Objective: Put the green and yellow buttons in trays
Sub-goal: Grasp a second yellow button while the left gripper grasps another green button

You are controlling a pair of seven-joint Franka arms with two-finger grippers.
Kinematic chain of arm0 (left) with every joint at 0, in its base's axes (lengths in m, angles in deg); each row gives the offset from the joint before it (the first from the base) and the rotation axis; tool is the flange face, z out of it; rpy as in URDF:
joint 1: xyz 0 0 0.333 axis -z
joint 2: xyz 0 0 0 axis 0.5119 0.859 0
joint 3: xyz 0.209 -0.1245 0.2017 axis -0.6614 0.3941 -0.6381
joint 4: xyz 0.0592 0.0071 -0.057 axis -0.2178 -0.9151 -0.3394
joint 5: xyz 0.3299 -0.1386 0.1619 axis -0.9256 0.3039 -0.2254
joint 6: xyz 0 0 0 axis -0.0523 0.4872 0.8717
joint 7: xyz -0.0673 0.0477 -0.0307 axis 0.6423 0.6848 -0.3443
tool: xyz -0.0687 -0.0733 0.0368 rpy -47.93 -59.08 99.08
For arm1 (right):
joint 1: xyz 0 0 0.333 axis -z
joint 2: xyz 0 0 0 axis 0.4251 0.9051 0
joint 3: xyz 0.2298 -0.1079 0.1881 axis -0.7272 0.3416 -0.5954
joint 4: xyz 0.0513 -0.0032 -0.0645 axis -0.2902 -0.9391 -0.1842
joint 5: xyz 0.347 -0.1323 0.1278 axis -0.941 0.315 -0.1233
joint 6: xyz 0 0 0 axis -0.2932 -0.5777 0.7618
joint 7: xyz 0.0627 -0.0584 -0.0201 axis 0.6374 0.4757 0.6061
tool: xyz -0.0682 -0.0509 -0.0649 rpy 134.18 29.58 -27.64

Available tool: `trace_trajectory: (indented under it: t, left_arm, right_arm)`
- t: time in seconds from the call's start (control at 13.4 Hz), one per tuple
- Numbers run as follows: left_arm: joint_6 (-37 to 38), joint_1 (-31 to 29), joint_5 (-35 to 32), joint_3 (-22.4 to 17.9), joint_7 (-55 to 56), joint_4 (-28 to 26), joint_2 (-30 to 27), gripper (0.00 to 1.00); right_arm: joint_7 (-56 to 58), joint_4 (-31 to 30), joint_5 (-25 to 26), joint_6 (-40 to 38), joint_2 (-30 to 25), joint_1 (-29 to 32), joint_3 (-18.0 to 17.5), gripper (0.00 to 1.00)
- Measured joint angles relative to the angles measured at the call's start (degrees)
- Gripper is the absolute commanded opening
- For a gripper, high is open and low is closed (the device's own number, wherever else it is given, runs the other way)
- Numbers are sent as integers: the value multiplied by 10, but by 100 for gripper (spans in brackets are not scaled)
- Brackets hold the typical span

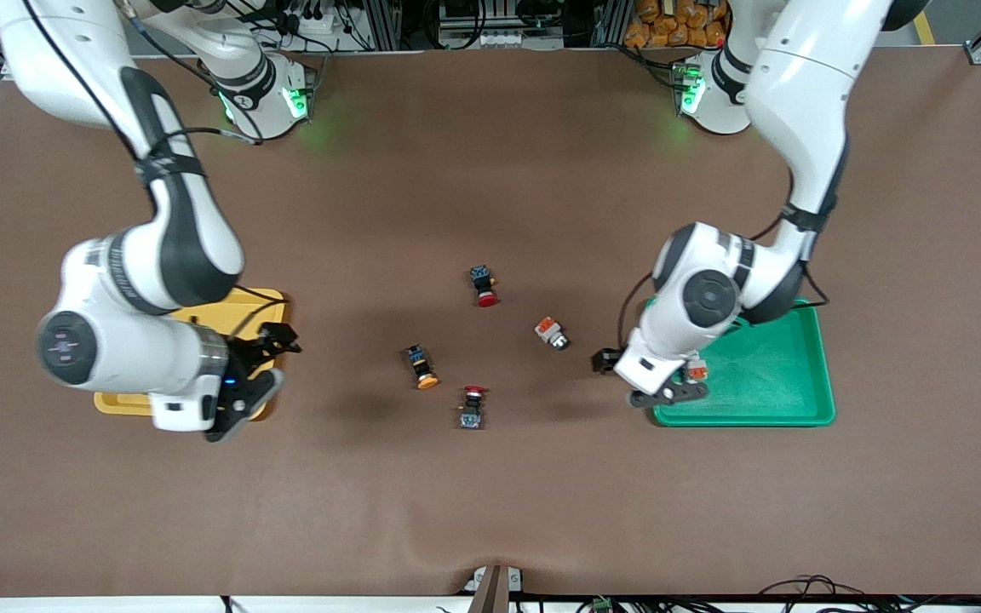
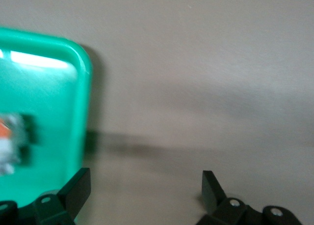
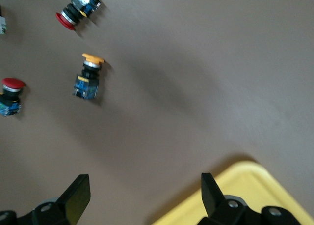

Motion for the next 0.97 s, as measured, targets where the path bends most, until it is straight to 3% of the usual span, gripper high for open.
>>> trace_trajectory:
  t: [0.22, 0.45, 0.67, 0.97]
  left_arm:
    - [0, 48, 0, 1, 107, 4, 0, 100]
    - [3, 84, 0, 1, 188, 8, 10, 100]
    - [3, 92, 0, 0, 204, 9, 31, 100]
    - [2, 91, 0, -4, 203, 12, 52, 100]
  right_arm:
    - [1, -44, 0, 101, 4, -48, 0, 100]
    - [-88, -71, 0, 161, 12, -85, 0, 100]
    - [-202, -99, 0, 223, 26, -124, 0, 100]
    - [-248, -160, 0, 368, 51, -162, 0, 100]
